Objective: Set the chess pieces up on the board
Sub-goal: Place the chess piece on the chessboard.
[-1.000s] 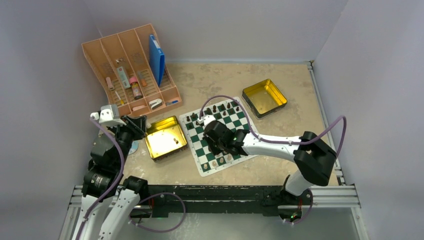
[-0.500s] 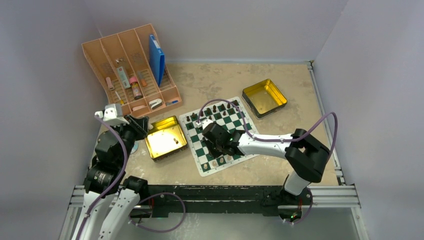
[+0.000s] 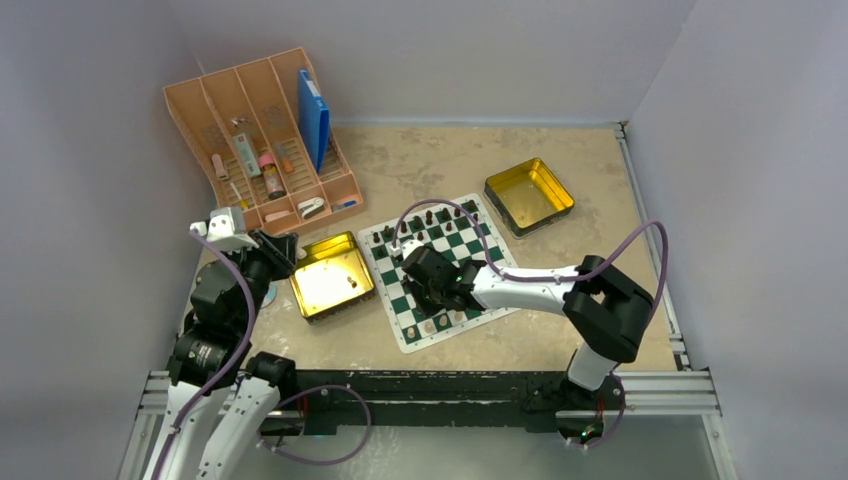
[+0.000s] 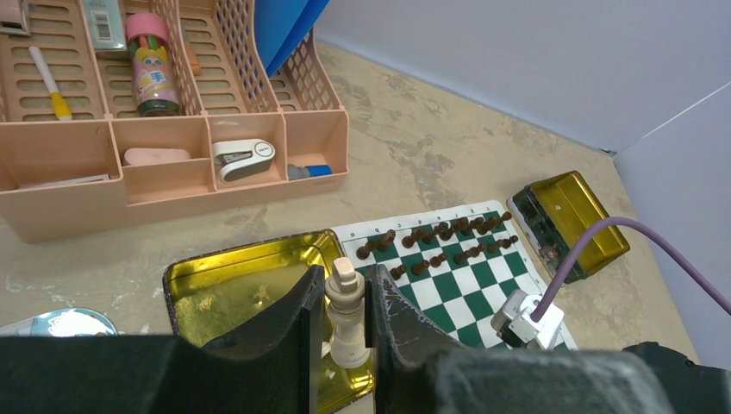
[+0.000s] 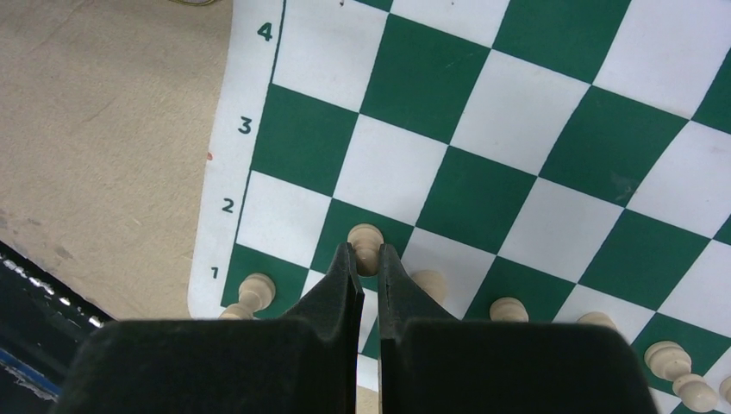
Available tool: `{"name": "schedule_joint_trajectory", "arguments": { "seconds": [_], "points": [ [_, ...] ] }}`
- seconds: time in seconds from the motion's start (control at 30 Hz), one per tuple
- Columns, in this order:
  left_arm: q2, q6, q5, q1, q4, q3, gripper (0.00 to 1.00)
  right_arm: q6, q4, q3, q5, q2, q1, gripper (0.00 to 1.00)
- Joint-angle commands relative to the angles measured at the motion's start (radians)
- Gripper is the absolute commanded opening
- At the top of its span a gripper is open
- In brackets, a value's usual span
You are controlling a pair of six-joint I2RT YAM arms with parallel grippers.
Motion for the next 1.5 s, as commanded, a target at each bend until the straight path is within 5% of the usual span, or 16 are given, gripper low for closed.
{"name": "schedule_joint_trajectory", "arguments": {
  "seconds": [0.0, 0.93, 1.23, 1.47],
  "points": [
    [0.008, -0.006, -0.004, 0.005, 0.041, -0.003, 0.00, -0.005, 0.005, 0.039, -0.005, 0.004, 0.003, 0.04],
    [0.010, 0.012, 0.003, 0.005, 0.040, 0.000, 0.00, -0.011, -0.039, 0.055, -0.037, 0.029, 0.020, 0.11],
    [0.014, 0.026, 0.023, 0.005, 0.051, -0.003, 0.00, -0.019, -0.046, 0.073, -0.035, 0.037, 0.024, 0.34],
    [0.010, 0.084, 0.178, 0.005, 0.102, 0.012, 0.00, -0.023, -0.064, 0.102, -0.056, 0.005, 0.023, 0.49]
  ]
}}
